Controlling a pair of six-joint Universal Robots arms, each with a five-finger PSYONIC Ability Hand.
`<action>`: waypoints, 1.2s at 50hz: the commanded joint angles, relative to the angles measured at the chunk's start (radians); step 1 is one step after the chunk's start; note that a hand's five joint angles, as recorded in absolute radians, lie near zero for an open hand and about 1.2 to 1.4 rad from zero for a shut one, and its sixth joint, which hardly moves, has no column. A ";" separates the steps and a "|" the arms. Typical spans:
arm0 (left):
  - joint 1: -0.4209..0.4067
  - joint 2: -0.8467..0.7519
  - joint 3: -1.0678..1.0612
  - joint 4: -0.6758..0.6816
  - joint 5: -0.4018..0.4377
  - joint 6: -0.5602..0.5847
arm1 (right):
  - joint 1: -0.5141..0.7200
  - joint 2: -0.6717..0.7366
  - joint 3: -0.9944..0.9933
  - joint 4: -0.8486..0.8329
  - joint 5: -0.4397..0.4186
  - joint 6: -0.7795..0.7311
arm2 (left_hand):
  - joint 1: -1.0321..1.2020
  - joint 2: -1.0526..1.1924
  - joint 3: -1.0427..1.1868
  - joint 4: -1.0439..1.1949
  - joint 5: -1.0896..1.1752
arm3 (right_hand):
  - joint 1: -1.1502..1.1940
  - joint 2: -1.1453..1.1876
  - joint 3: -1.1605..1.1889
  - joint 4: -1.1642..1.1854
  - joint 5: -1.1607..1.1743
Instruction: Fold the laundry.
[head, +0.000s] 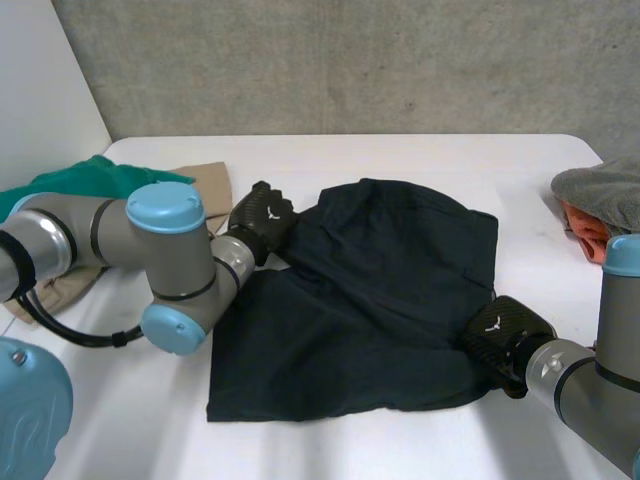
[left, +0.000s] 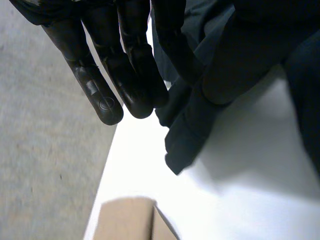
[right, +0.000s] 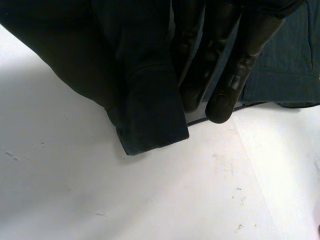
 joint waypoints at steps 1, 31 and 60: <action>-0.070 0.031 -0.024 -0.020 -0.235 -0.164 | 0.000 0.000 -0.005 -0.002 -0.013 0.036 | 0.248 0.203 0.207 0.198 0.247 | 0.408 0.214 0.204 0.207 0.233; -0.104 0.654 -0.740 -0.313 -0.245 -0.665 | -0.005 0.002 -0.091 -0.048 -0.046 0.312 | -0.711 -0.757 -0.752 -0.762 -0.712 | 0.408 0.214 0.204 0.207 0.233; -0.158 0.712 -0.771 -0.225 -0.286 -0.488 | -0.028 -0.150 -0.123 0.121 -0.036 0.156 | 0.248 0.203 0.207 0.198 0.247 | 0.408 0.214 0.204 0.207 0.233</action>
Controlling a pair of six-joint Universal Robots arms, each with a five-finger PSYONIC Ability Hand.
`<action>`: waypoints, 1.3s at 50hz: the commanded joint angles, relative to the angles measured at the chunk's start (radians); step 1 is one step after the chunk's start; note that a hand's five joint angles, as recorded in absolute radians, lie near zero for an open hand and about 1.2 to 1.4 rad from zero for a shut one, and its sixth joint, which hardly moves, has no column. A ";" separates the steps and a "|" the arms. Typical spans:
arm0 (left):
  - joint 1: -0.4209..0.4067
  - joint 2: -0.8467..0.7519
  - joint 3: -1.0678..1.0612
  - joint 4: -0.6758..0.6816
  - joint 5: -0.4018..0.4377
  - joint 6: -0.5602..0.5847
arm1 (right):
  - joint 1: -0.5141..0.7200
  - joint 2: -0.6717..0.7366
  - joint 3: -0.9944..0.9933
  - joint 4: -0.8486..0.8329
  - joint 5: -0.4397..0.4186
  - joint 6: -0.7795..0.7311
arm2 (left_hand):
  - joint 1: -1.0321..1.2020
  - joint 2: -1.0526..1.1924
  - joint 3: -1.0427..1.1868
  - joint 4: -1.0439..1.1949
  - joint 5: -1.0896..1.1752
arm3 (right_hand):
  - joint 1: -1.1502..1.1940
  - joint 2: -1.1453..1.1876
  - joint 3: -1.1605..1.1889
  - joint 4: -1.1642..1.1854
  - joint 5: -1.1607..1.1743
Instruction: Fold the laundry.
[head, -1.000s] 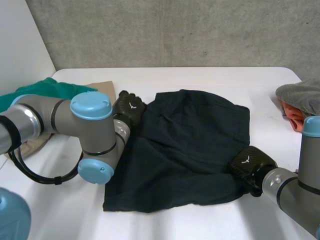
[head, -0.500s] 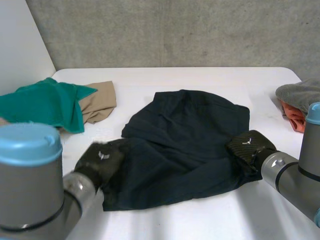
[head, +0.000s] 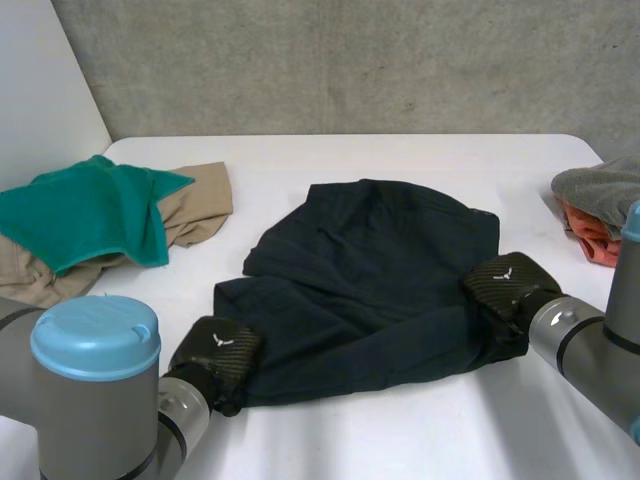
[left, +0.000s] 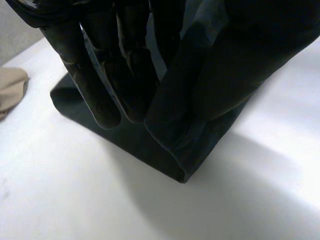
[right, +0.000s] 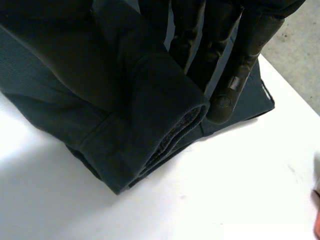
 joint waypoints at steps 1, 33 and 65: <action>-0.021 0.190 0.019 -0.125 -0.036 0.183 | -0.013 -0.185 -0.042 0.253 0.001 -0.215 | 0.249 0.204 0.213 0.202 0.247 | 0.400 0.214 0.198 0.207 0.233; -0.001 -0.099 0.657 -0.075 -0.054 0.333 | -0.026 -0.017 -0.507 0.263 -0.003 -0.243 | 0.249 0.204 0.213 0.202 0.247 | 0.400 0.214 0.198 0.207 0.233; 0.105 -0.087 0.553 0.488 -0.008 0.415 | 0.031 0.208 -0.761 -0.354 0.002 -0.092 | 0.249 0.204 0.213 0.202 0.247 | 0.400 0.214 0.198 0.207 0.233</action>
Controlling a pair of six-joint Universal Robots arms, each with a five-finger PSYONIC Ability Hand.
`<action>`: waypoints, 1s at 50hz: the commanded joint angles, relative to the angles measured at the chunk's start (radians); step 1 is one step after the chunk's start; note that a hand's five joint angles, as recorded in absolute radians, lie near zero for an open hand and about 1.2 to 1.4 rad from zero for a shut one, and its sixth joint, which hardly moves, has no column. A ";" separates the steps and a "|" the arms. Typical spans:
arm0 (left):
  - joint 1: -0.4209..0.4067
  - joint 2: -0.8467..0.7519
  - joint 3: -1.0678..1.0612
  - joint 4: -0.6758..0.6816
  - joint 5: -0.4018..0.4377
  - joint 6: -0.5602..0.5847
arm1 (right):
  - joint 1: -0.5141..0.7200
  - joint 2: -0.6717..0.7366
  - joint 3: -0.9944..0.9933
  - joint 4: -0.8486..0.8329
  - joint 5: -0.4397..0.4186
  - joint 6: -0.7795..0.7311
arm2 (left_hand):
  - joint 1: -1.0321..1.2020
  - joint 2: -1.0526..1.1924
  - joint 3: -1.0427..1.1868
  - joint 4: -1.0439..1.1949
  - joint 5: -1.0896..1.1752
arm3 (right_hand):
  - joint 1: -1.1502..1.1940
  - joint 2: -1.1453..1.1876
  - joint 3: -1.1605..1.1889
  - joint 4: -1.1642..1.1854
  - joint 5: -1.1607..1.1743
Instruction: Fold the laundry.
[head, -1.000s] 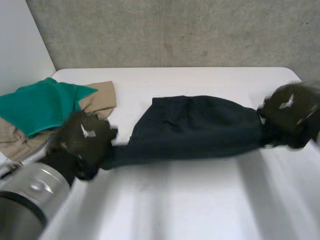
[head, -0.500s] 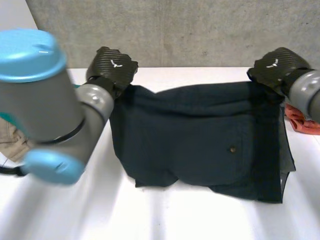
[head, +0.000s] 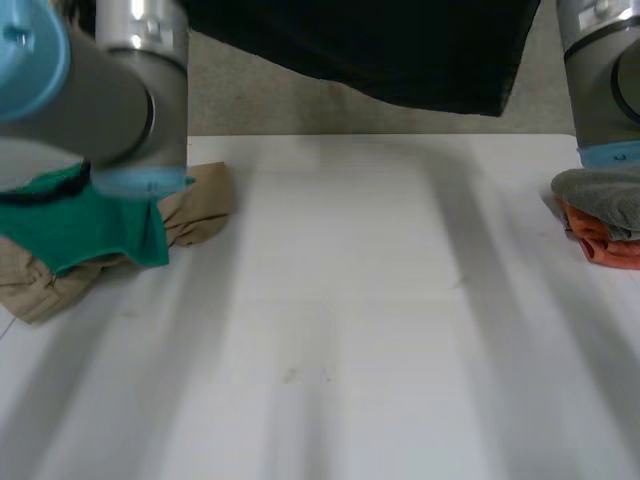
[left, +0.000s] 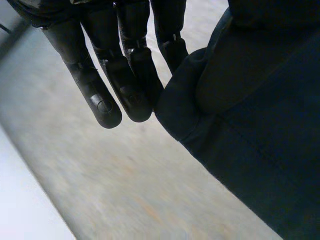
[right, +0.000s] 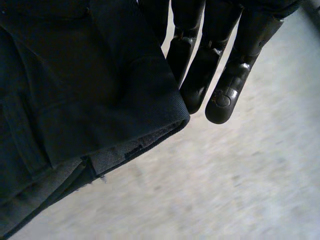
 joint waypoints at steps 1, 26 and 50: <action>-0.012 0.078 -0.385 -0.030 -0.003 -0.020 | -0.004 0.010 0.153 0.211 -0.053 0.003 | 0.249 0.200 0.203 0.193 0.247 | 0.400 0.214 0.198 0.203 0.233; -0.072 0.084 -0.754 -0.299 -0.110 -0.102 | -0.010 0.045 0.633 0.429 -0.067 -0.023 | 0.249 0.200 0.203 0.193 0.247 | 0.400 0.214 0.198 0.203 0.233; -0.233 0.297 -0.814 -1.040 -0.090 -0.102 | -0.119 -0.314 0.946 0.981 -0.058 -0.291 | 0.249 0.200 0.203 0.193 0.247 | 0.400 0.214 0.198 0.203 0.233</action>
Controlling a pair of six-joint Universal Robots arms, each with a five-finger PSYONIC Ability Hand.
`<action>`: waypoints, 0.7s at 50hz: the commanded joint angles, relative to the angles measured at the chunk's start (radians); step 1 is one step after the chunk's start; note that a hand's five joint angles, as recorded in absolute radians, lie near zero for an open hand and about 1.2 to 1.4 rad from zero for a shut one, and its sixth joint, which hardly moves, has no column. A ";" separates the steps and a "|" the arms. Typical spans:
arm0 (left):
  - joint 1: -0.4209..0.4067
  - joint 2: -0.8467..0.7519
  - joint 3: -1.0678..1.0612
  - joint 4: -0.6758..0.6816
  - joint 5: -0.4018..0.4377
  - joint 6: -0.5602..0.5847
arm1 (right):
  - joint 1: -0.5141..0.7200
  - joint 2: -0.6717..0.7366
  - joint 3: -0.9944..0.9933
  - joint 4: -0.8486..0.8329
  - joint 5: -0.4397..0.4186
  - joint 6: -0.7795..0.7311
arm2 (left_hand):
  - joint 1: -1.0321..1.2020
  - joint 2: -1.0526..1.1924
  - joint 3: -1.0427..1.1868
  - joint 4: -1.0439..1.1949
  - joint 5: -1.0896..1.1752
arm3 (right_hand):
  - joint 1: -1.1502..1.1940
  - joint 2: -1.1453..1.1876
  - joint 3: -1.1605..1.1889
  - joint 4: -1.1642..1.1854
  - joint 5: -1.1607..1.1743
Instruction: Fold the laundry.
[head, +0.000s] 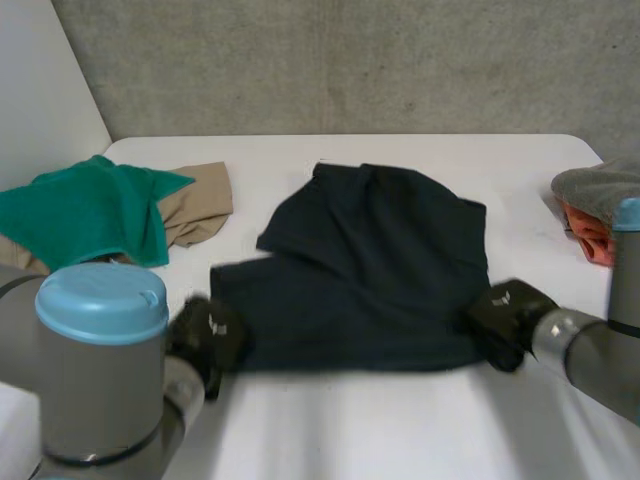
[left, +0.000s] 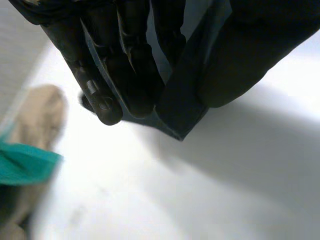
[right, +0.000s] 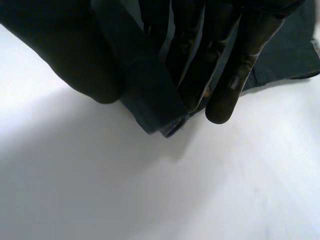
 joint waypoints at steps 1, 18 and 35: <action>-0.093 0.136 -0.003 -0.345 0.022 0.002 | -0.050 -0.193 0.113 0.292 -0.009 -0.238 | 0.249 0.199 0.203 0.193 0.247 | 0.400 0.214 0.198 0.203 0.233; -0.006 -0.359 0.577 0.238 0.031 0.142 | -0.054 -0.029 -0.069 -0.132 0.053 -0.009 | 0.249 0.199 0.203 0.193 0.247 | 0.400 0.214 0.198 0.203 0.233; 0.071 -0.913 1.132 0.678 0.249 0.265 | -0.022 0.361 -0.379 -0.654 0.188 -0.021 | 0.249 0.199 0.203 0.193 0.247 | 0.400 0.214 0.198 0.203 0.233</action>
